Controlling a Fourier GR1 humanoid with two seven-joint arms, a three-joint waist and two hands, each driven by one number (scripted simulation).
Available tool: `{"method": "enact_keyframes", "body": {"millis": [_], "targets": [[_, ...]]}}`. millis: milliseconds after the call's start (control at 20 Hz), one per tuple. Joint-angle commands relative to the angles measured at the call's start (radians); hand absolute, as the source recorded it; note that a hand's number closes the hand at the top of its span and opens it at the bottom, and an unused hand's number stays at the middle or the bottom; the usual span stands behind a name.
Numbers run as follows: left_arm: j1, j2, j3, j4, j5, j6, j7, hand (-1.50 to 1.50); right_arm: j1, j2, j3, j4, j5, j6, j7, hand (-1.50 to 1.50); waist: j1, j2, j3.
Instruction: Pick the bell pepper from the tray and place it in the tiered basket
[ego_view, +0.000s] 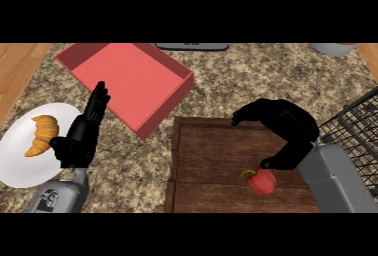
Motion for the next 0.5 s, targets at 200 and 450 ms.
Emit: {"method": "enact_keyframes", "body": {"millis": [200,450], "targets": [[-0.003,-0.02,0.004,0.032,-0.013,0.018,-0.018,0.0,-0.123,-0.297,-0.069,0.108,-0.25,0.531,-0.021,-1.5,-0.014,-0.005,-0.004],[-0.008,-0.045,-0.017,0.006,-0.034,0.054,0.028,0.0,-0.223,-0.465,-0.15,-0.158,-0.061,0.523,-0.014,-1.5,-0.044,-0.024,0.0]]}}
